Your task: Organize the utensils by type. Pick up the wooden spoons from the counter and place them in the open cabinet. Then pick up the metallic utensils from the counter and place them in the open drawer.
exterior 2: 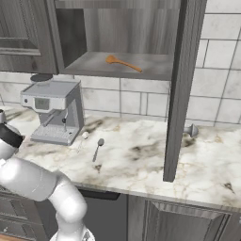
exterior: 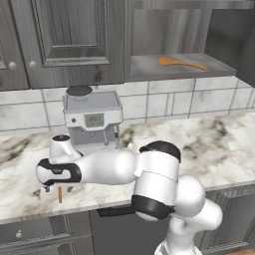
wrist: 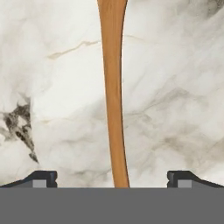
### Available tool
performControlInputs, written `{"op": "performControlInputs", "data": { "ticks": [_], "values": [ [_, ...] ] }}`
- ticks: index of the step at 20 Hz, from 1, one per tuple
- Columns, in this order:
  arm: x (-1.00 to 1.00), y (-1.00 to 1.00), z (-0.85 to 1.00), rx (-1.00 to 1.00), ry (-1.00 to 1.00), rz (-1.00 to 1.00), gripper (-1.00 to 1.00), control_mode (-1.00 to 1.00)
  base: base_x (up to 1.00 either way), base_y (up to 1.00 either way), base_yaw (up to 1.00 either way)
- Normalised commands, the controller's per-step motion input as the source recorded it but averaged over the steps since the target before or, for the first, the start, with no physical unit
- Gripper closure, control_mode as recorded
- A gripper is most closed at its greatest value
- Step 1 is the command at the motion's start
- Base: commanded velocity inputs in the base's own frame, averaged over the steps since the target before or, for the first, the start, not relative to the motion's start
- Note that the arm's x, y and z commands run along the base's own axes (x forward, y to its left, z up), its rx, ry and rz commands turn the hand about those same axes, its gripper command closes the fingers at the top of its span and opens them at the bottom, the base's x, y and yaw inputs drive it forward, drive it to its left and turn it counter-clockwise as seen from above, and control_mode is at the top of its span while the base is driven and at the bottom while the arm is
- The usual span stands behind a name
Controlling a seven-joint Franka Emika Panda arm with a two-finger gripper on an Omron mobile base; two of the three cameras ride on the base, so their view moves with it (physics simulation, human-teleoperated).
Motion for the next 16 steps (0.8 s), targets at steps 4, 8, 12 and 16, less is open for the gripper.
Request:
{"op": "performControlInputs", "data": {
  "ticks": [4, 8, 12, 16],
  "values": [
    [0.06, 0.06, -0.19, 0.0, 0.0, -0.01, -1.0, -1.0, 0.0, 0.0, 0.0],
    [0.07, 0.0, -0.29, 0.0, 0.0, 0.0, -1.0, -1.0, 0.0, 0.0, 0.0],
    [0.0, 0.1, -0.32, 0.0, -0.01, 0.0, -1.0, -1.0, 0.0, 0.0, 0.0],
    [0.0, 0.09, -0.34, 0.0, 0.0, 0.0, 1.0, -1.0, 0.0, 0.0, 0.0]
  ]
}}
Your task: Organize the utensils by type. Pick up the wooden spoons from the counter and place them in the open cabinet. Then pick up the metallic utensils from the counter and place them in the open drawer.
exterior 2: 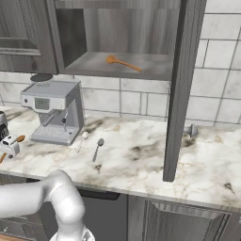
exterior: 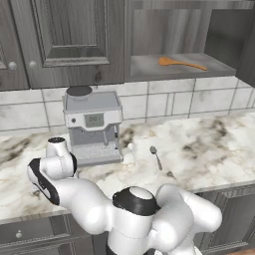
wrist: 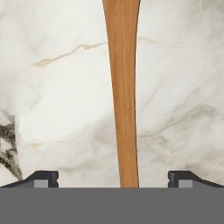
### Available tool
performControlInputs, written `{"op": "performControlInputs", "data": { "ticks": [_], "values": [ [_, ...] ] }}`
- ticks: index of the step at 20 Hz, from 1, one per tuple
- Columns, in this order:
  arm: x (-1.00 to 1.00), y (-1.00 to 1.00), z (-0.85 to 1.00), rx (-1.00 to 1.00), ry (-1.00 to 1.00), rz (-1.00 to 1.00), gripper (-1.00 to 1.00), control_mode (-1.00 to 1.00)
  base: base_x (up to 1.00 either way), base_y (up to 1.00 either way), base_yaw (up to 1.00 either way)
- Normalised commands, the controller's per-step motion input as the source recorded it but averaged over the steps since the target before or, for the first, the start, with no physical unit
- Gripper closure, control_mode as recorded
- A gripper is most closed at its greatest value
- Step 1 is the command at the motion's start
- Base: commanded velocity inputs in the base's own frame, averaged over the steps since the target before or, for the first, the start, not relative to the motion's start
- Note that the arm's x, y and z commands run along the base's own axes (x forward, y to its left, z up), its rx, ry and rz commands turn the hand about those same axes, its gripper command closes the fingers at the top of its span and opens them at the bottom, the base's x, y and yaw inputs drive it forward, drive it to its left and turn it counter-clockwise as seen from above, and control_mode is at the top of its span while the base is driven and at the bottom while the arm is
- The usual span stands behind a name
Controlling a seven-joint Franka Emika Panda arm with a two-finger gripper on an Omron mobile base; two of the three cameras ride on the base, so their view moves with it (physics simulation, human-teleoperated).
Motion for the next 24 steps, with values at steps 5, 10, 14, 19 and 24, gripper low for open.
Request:
{"op": "performControlInputs", "data": {
  "ticks": [5, 10, 14, 19, 24],
  "values": [
    [0.01, 0.02, -0.31, 0.0, 0.0, 0.0, 1.0, -1.0, 0.0, 0.0, 0.0],
    [0.0, 0.0, -0.25, 0.0, 0.0, 0.0, 1.0, -1.0, 0.0, 0.0, 0.0],
    [0.0, 0.0, -0.05, 0.0, 0.0, 0.0, 1.0, -1.0, 0.0, 0.0, 0.0],
    [-0.02, 0.0, 0.0, 0.0, 0.0, 0.0, 1.0, -1.0, 0.0, 0.0, 0.0],
    [-0.12, 0.0, 0.0, 0.0, -0.03, 0.01, 1.0, -1.0, 0.0, 0.0, 0.0]
  ]
}}
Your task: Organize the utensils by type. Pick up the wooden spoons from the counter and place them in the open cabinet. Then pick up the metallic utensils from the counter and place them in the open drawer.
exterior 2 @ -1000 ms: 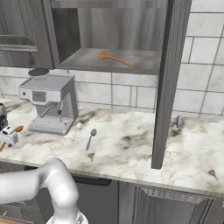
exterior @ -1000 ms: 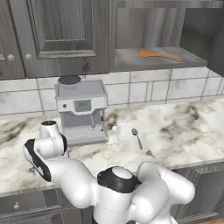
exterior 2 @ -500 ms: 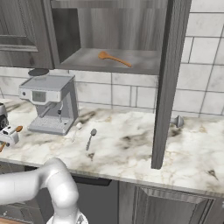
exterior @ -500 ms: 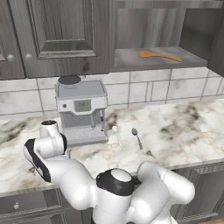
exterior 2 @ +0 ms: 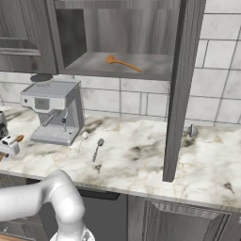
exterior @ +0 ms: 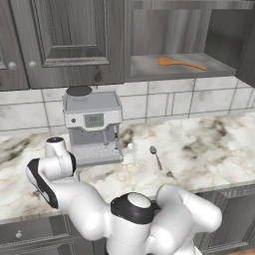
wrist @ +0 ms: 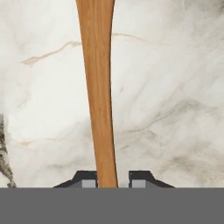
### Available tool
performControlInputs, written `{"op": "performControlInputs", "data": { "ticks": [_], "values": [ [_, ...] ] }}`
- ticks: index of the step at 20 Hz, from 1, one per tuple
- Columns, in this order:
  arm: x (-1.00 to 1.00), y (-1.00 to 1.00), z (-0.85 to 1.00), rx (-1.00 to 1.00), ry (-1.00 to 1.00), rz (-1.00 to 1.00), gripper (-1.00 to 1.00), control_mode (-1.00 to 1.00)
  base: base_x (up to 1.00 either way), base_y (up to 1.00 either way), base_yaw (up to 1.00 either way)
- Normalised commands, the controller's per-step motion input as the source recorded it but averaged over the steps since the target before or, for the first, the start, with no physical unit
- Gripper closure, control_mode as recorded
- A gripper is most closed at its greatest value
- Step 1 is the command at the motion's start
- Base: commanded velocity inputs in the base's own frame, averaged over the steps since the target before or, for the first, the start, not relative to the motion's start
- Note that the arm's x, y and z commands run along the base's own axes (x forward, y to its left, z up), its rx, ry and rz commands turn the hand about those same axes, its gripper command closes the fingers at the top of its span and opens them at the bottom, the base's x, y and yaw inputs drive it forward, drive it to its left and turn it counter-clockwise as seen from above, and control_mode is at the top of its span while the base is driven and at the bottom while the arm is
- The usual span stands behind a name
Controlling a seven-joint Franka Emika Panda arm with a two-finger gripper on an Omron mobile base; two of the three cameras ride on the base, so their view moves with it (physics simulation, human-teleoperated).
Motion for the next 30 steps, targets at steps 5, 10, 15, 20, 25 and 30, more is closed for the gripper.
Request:
{"op": "performControlInputs", "data": {
  "ticks": [5, 10, 15, 20, 25, 30],
  "values": [
    [-0.22, 0.0, 0.18, 0.0, -0.08, 0.03, 1.0, -1.0, 0.0, 0.0, 0.0],
    [-0.29, 0.0, 0.5, 0.0, -0.11, 0.07, 1.0, -1.0, 0.0, 0.0, 0.0],
    [-0.23, 0.0, 0.6, 0.0, -0.08, 0.07, 1.0, -1.0, 0.0, 0.0, 0.0],
    [-0.34, -0.09, 0.54, 0.0, -0.11, 0.08, 1.0, -1.0, 0.0, 0.0, 0.0],
    [-0.34, -0.19, 0.72, 0.0, -0.15, 0.07, 1.0, -1.0, 0.0, 0.0, 0.0],
    [-0.22, -0.36, 0.87, 0.02, -0.16, 0.0, 1.0, -1.0, 0.0, 0.0, 0.0]
  ]
}}
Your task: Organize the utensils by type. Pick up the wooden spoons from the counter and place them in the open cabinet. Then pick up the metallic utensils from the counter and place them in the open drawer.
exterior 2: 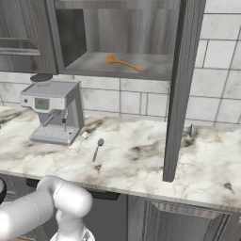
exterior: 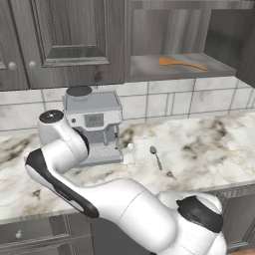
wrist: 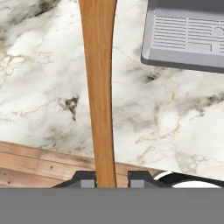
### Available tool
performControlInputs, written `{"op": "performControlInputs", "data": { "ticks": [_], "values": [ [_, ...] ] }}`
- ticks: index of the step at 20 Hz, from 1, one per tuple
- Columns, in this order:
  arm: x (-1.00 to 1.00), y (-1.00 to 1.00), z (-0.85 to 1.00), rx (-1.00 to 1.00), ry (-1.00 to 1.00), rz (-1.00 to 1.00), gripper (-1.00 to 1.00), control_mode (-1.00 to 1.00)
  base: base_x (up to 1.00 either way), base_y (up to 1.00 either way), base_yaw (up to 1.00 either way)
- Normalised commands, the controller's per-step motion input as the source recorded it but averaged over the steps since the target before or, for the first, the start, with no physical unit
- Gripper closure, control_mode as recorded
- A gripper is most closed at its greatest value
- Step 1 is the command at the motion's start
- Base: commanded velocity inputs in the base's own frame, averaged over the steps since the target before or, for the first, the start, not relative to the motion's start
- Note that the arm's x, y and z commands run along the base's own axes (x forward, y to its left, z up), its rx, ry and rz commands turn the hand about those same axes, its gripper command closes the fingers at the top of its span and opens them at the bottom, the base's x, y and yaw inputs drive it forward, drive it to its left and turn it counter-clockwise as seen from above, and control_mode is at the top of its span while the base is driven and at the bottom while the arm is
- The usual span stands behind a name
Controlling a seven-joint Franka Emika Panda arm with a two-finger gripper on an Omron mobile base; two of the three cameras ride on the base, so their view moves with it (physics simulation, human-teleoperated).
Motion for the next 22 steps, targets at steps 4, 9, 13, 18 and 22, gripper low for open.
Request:
{"op": "performControlInputs", "data": {
  "ticks": [4, 9, 13, 18, 22],
  "values": [
    [-0.27, -0.39, 0.75, 0.04, -0.15, 0.0, 1.0, -1.0, 0.0, 0.0, 0.0],
    [-0.36, -0.38, 0.46, 0.02, -0.15, 0.0, 1.0, -1.0, 0.0, 0.0, 0.0],
    [-0.01, -0.47, 0.02, 0.0, -0.11, 0.0, 1.0, -1.0, 0.0, 0.0, 0.0],
    [0.04, -0.95, 0.0, 0.01, -0.01, 0.0, 1.0, -1.0, 0.0, 0.0, 0.0],
    [0.17, -0.85, 0.0, 0.05, 0.0, 0.0, 1.0, -1.0, 0.0, 0.0, 0.0]
  ]
}}
